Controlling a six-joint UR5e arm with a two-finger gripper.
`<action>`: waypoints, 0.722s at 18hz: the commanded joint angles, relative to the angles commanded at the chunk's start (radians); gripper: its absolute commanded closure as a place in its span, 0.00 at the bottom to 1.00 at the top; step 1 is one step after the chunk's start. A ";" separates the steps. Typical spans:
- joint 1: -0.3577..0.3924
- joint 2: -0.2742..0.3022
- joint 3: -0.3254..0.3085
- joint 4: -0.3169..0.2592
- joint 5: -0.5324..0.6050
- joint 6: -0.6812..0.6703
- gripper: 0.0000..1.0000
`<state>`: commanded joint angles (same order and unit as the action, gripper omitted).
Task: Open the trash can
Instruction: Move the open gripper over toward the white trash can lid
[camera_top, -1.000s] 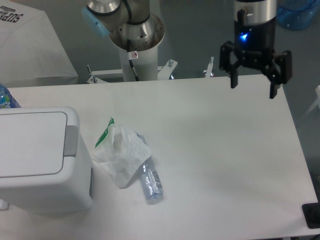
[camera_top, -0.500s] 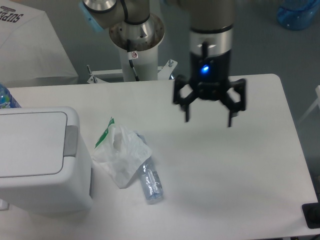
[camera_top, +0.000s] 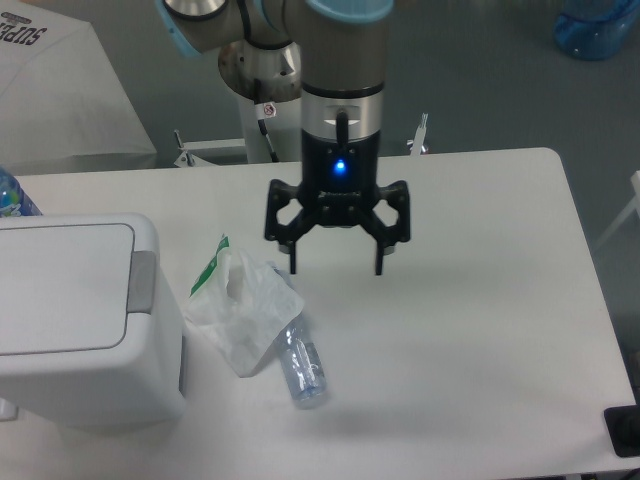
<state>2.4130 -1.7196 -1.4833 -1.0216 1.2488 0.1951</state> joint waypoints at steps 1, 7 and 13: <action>-0.003 0.002 -0.002 0.000 -0.008 -0.014 0.00; -0.064 0.003 -0.011 0.002 -0.009 -0.063 0.00; -0.090 -0.002 -0.020 0.002 -0.009 -0.086 0.00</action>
<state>2.3225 -1.7211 -1.5033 -1.0201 1.2395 0.1089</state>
